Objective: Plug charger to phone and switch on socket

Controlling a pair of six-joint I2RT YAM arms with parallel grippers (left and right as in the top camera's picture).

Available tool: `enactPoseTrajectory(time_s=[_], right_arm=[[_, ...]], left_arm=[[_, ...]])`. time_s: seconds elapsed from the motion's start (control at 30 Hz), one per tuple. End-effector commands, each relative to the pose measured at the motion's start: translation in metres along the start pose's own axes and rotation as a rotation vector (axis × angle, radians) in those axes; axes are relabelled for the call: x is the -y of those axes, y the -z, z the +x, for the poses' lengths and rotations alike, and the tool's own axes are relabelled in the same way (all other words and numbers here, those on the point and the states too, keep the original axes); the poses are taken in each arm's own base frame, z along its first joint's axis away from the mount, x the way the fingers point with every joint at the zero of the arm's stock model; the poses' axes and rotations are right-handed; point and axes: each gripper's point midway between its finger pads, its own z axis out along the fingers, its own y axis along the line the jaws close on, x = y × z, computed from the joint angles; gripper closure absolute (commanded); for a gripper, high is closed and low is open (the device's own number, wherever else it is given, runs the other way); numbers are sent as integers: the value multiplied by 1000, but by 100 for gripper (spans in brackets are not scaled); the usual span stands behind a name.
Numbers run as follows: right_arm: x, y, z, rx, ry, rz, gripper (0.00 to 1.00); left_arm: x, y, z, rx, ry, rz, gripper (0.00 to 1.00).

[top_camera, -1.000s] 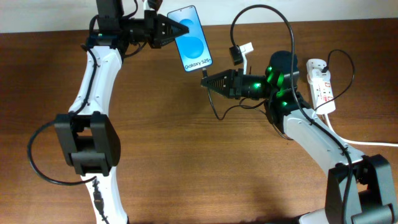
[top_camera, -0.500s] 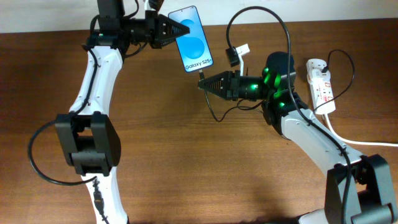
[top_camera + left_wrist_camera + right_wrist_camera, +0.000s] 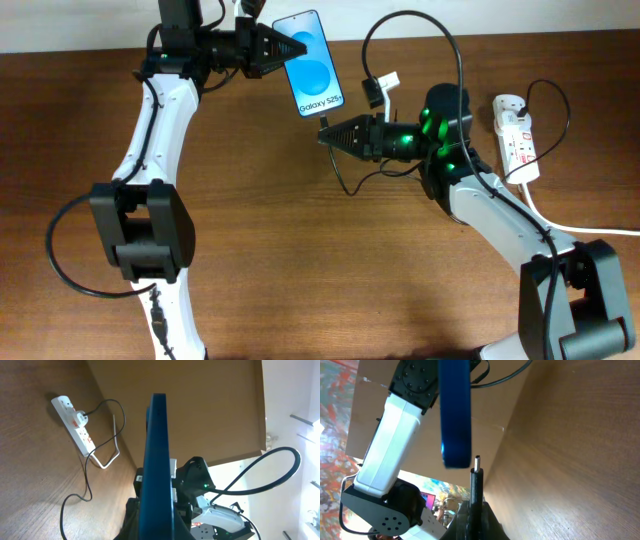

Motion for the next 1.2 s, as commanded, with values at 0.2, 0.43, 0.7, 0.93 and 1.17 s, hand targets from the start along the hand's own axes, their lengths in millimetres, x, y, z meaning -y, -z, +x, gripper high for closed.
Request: enactPoseTrajectory(time_s=[0.2, 0.43, 0.7, 0.93, 1.17], right_arm=[[-6, 2, 6, -54, 13, -36, 96], [-7, 2, 6, -51, 21, -38, 96], [-9, 2, -1, -22, 55, -39, 96], [-8, 2, -2, -12, 55, -33, 96], [-7, 2, -6, 9, 54, -22, 96]], left_arm=[[14, 6, 1, -14, -21, 22, 100], [14, 6, 1, -14, -21, 22, 100], [14, 6, 1, -14, -20, 22, 100], [14, 6, 1, -15, -19, 22, 100], [13, 5, 2, -17, -5, 23, 100]])
